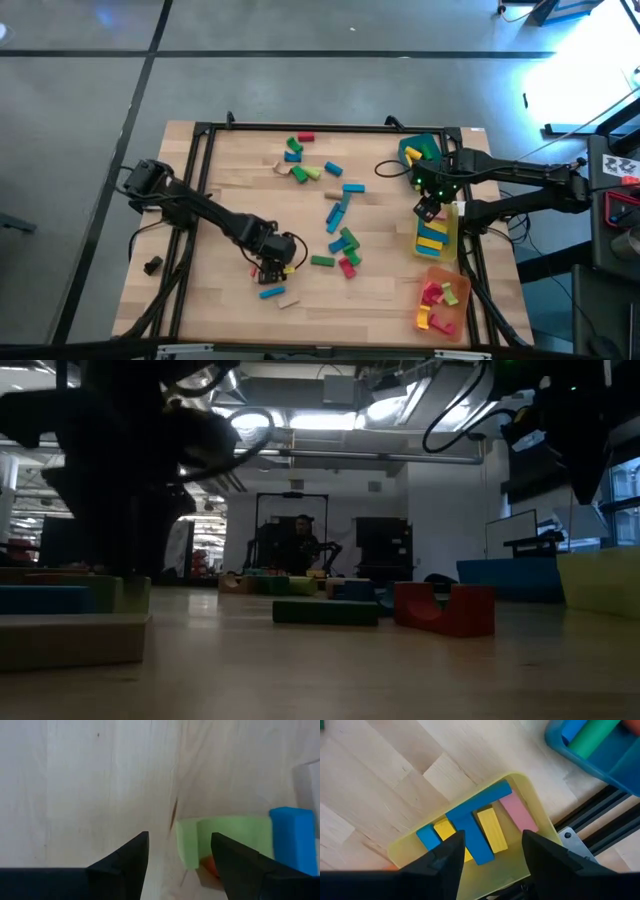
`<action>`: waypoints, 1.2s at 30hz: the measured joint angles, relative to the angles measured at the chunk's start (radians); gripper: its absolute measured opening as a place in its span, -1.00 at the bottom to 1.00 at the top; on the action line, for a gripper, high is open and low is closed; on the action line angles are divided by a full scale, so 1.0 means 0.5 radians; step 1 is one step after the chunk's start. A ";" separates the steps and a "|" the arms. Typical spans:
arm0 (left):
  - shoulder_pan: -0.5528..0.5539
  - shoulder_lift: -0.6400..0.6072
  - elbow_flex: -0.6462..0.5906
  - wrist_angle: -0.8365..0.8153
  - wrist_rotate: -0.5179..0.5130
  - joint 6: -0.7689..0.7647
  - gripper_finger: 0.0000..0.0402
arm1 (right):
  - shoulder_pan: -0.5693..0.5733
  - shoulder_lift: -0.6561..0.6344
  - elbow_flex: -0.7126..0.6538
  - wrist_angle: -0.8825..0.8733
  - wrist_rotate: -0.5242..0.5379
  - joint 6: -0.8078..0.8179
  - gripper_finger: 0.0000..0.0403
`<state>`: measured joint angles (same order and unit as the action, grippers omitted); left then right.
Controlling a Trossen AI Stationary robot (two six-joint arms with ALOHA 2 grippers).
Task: Sort blocks by size
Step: Put the light green arch block into the orange bin
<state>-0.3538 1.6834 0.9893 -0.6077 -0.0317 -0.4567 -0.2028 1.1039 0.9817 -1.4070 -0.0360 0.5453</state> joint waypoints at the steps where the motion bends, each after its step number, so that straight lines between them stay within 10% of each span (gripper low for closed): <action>1: 0.000 0.017 0.000 -0.002 0.002 -0.001 -0.01 | -0.001 0.000 0.000 0.001 0.000 0.000 -0.02; 7: 0.001 0.077 -0.001 0.001 0.005 -0.061 -0.10 | 0.000 0.000 0.000 0.005 0.000 0.000 -0.02; 16: 0.015 0.075 0.004 0.033 0.040 -0.085 -0.89 | -0.001 0.000 0.000 0.057 0.002 -0.001 -0.02; 36: 0.395 0.062 -0.002 1.166 0.037 0.265 -0.90 | 0.000 0.001 0.000 0.980 -0.137 -0.157 -0.02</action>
<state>-0.1562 1.7142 0.9882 -0.0249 -0.0133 -0.3243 -0.2028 1.1042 0.9817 -0.9169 -0.1044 0.4671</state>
